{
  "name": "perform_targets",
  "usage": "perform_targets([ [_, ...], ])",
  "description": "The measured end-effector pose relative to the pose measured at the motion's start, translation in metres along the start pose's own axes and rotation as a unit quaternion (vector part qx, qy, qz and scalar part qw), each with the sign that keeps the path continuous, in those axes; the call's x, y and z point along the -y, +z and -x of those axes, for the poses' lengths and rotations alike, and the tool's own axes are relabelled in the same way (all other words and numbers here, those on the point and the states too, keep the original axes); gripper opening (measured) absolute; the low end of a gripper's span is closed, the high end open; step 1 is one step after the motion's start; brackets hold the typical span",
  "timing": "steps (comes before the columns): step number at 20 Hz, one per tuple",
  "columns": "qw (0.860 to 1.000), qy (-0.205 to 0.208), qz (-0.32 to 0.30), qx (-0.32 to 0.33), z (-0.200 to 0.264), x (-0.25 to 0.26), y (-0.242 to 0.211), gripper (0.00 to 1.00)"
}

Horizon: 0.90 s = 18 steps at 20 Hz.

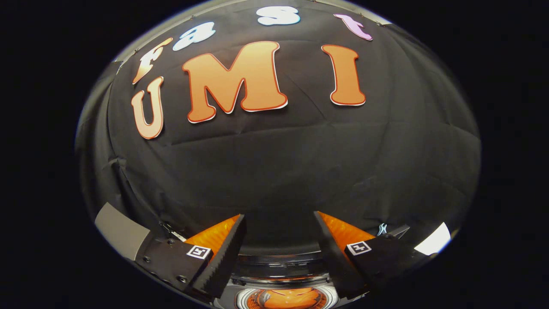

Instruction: Put the clothes into the washing machine and then close the washing machine lid.

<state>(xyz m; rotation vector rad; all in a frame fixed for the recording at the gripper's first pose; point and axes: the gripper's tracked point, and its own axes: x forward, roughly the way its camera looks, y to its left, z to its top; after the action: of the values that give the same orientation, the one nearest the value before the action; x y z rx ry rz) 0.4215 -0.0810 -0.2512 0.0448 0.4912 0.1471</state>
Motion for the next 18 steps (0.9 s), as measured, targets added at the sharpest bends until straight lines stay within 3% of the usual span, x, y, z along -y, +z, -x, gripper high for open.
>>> perform_targets([
  [8, 1.0, -0.007, 0.005, -0.027, -0.024, 0.005, -0.019, 0.99],
  [11, 0.999, -0.016, 0.038, -0.025, -0.028, 0.005, -0.021, 0.96],
  [18, 0.999, -0.014, 0.033, -0.008, -0.021, 0.007, -0.021, 0.97],
])
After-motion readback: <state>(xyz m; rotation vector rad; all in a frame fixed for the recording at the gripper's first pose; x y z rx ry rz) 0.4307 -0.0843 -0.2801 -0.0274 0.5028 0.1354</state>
